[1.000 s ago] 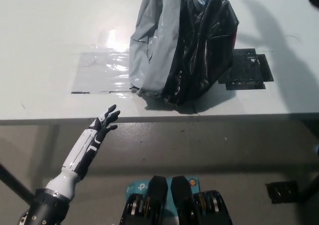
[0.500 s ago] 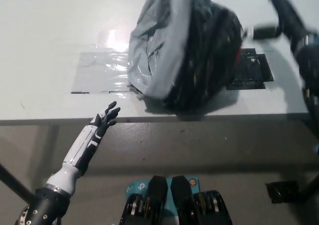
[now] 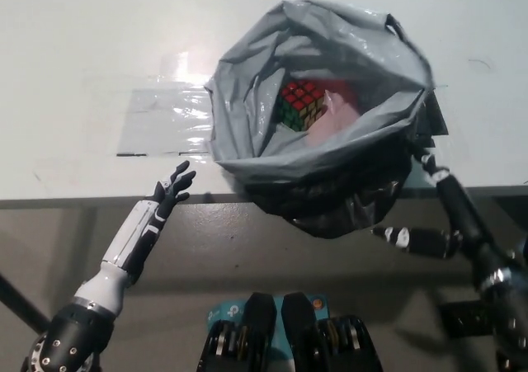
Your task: Use the right hand to pick up a rubix's cube and place it into a plastic bag and lift the bag
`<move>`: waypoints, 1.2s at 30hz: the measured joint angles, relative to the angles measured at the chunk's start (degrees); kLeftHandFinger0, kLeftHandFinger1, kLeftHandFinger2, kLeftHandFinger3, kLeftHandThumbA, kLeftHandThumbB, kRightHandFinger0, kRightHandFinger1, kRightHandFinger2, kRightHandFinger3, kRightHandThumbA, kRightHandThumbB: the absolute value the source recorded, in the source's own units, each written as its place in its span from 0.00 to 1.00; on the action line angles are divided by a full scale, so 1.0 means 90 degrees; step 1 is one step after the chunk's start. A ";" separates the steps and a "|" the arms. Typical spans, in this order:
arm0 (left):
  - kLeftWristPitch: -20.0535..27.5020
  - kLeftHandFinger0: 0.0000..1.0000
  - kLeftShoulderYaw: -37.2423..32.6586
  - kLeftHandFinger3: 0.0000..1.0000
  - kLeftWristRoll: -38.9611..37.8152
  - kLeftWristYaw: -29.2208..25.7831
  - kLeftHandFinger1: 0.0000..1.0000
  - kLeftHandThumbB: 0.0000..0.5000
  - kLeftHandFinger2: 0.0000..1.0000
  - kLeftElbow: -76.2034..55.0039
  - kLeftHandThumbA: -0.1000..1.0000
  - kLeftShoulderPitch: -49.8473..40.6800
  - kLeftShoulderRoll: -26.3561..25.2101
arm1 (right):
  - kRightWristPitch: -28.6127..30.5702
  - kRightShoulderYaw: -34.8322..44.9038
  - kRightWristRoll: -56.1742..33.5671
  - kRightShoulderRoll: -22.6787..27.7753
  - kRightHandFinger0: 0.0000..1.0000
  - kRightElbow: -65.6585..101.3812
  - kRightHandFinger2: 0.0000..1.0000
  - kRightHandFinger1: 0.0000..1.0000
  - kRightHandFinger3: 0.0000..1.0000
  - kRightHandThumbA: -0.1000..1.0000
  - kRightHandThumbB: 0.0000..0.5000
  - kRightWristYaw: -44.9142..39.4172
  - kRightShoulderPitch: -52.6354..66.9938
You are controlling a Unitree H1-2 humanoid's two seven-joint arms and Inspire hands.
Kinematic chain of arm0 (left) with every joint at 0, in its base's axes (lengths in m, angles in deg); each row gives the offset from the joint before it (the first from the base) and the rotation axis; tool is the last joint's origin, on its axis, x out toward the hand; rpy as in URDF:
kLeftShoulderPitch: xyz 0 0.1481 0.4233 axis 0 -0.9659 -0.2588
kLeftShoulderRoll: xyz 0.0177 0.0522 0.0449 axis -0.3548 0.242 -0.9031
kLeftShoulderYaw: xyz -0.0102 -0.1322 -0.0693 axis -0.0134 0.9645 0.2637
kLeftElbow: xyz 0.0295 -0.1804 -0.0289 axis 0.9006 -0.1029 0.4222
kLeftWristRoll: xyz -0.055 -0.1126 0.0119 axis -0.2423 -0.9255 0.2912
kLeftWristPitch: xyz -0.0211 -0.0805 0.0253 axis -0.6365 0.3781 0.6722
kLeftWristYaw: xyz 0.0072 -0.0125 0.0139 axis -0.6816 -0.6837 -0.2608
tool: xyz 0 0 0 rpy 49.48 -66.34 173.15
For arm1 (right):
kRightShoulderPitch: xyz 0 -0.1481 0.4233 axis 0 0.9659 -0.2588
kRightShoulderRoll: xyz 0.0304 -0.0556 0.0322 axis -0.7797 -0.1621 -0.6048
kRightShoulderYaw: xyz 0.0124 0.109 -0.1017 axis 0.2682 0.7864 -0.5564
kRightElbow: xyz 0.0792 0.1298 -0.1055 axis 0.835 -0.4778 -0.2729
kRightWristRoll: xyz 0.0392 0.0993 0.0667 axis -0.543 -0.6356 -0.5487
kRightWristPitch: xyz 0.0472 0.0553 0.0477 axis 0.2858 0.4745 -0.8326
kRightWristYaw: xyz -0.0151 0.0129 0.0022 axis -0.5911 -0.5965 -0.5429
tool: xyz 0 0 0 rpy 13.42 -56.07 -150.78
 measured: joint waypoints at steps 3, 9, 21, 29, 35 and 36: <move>0.0000 1.00 0.0008 1.00 -0.0001 0.0000 1.00 0.41 1.00 0.0004 1.00 -0.0007 0.0000 | 0.0306 0.0004 0.0040 -0.0222 1.00 0.0482 1.00 1.00 1.00 1.00 0.68 0.0100 0.0420; 0.0000 1.00 0.0020 1.00 -0.0001 0.0000 1.00 0.41 1.00 0.0003 1.00 -0.0090 0.0000 | 0.0837 0.0088 0.0085 -0.0427 1.00 0.1230 1.00 1.00 1.00 1.00 0.70 0.0292 0.0884; 0.0001 1.00 0.0055 1.00 -0.0002 -0.0001 1.00 0.40 1.00 0.0004 1.00 -0.0243 0.0000 | 0.2065 0.0476 0.0179 -0.0534 1.00 0.2142 1.00 1.00 1.00 1.00 0.65 0.0651 0.1183; 0.0019 1.00 0.0062 1.00 -0.0003 0.0000 1.00 0.38 1.00 0.0002 1.00 -0.0427 0.0002 | 0.2759 0.0207 0.0596 -0.0619 1.00 0.1660 1.00 1.00 1.00 1.00 0.62 0.1218 0.1829; 0.0089 1.00 0.0051 1.00 -0.0008 -0.0002 1.00 0.38 1.00 -0.0028 1.00 -0.0976 0.0049 | 0.3346 -0.0090 0.1054 -0.0676 1.00 -0.0156 1.00 1.00 1.00 1.00 0.69 0.1990 0.2197; 0.0097 1.00 0.0049 1.00 -0.0008 -0.0001 1.00 0.39 1.00 -0.0028 1.00 -0.1023 0.0054 | 0.3375 -0.0096 0.1079 -0.0683 1.00 -0.0258 1.00 1.00 1.00 1.00 0.63 0.2044 0.2218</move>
